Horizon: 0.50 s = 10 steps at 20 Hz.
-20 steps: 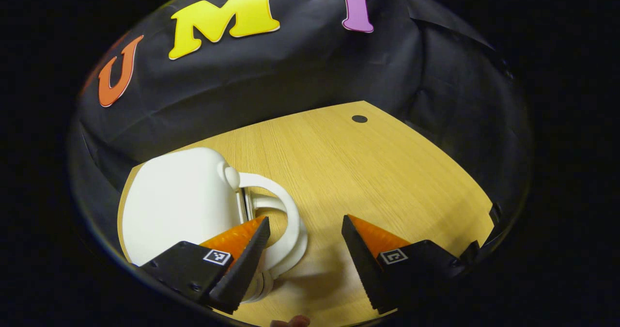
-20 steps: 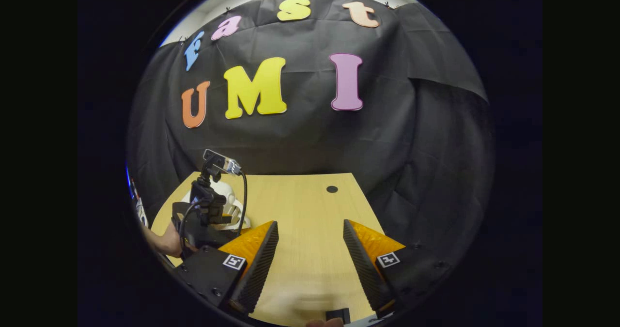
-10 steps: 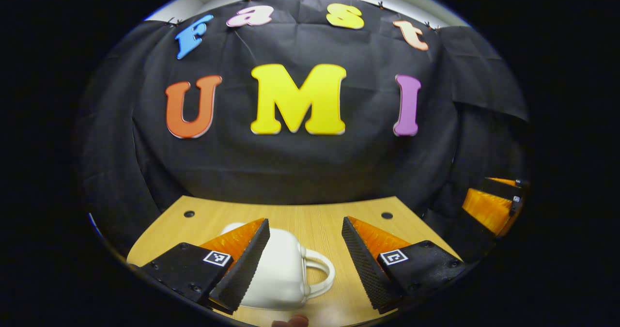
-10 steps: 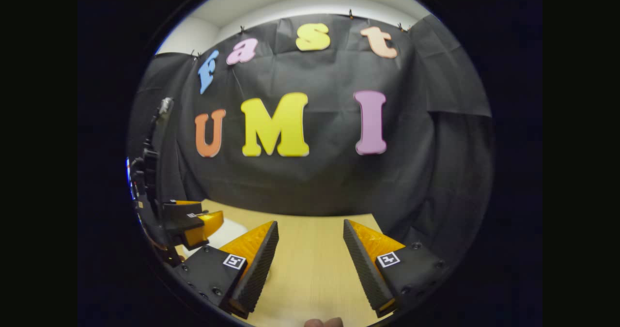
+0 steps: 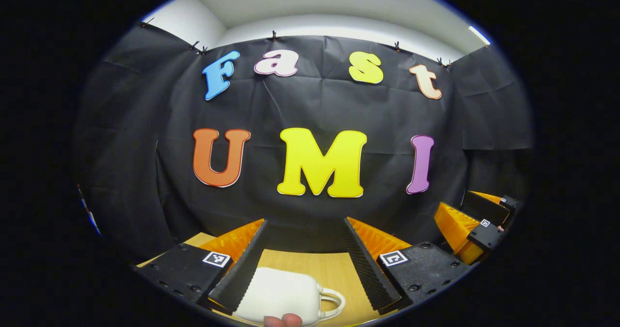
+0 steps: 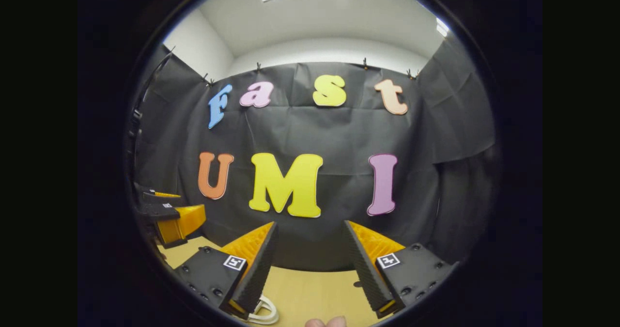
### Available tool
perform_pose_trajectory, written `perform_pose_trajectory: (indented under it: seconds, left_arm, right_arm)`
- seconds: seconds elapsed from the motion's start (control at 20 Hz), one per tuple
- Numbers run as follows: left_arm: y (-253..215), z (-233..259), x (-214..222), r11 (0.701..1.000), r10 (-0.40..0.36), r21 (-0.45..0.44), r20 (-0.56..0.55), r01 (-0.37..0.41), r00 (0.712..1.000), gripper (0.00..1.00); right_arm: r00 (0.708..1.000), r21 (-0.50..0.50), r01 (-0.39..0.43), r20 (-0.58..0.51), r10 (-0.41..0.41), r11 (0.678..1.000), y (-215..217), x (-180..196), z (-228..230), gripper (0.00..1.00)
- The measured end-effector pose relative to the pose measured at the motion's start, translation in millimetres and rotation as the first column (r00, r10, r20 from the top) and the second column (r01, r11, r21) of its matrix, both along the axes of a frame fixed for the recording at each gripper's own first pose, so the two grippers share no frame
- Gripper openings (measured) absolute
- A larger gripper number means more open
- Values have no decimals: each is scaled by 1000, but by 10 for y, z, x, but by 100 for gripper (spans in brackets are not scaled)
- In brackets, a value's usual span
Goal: First open the suitcase, pack the skin care products into it, and then close the suitcase.
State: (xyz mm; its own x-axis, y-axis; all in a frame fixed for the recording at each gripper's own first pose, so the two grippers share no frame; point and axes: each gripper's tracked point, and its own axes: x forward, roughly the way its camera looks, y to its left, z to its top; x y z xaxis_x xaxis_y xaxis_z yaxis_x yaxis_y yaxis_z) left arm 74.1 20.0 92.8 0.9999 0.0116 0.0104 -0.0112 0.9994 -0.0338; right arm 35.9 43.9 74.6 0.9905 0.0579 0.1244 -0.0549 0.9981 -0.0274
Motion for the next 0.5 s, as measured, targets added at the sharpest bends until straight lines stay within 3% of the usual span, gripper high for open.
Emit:
perform_pose_trajectory:
  seconds: [0.2,0.5]
  left_arm:
    - [20,-82,-43,999,1,-36,-14,-2,1000,96]
    - [59,-105,-56,1000,13,9,4,-13,1000,96]
  right_arm:
    - [999,-8,-7,-42,7,1000,106,-46,-131,77]
    - [996,16,21,-89,-20,1000,91,-33,-269,79]
